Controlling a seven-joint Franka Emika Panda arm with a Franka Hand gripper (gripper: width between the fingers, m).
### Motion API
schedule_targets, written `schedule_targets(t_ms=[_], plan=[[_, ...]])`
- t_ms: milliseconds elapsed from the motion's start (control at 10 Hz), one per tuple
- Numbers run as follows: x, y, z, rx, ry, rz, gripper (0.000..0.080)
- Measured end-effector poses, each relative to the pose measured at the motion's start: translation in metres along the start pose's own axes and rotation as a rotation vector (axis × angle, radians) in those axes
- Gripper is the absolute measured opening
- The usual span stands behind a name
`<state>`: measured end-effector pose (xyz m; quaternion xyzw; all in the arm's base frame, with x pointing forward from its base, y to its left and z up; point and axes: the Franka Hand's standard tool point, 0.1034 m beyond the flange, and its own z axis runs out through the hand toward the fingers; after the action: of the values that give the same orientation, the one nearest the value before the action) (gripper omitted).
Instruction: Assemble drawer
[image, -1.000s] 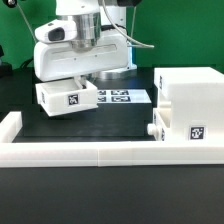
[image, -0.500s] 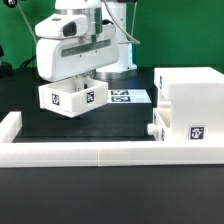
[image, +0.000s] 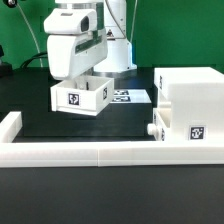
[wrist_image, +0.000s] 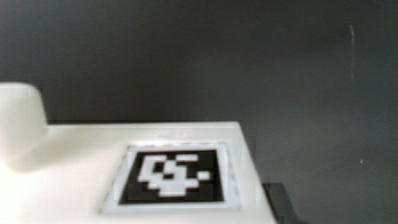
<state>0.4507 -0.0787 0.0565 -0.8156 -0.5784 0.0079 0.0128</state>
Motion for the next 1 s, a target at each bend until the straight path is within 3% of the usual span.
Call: schedule_targets(t_ms=[100,300,500,600,700,1000], plan=[[-0.001,0.001,0.001,0.000,-0.001,-0.077,0.0042],[0.003,0.022,0.000,-0.004,0.002,-0.126,0.0042],[0.028,0.046,-0.010,-0.034,0.014,-0.162,0.0042],[0.038,0.051,-0.012,-0.037,0.015,-0.166,0.0042],[0.045,0.053,-0.012,-0.040,0.015,-0.176,0.0042],[0.040,0.052,-0.010,-0.035,0.014,-0.167,0.0043]])
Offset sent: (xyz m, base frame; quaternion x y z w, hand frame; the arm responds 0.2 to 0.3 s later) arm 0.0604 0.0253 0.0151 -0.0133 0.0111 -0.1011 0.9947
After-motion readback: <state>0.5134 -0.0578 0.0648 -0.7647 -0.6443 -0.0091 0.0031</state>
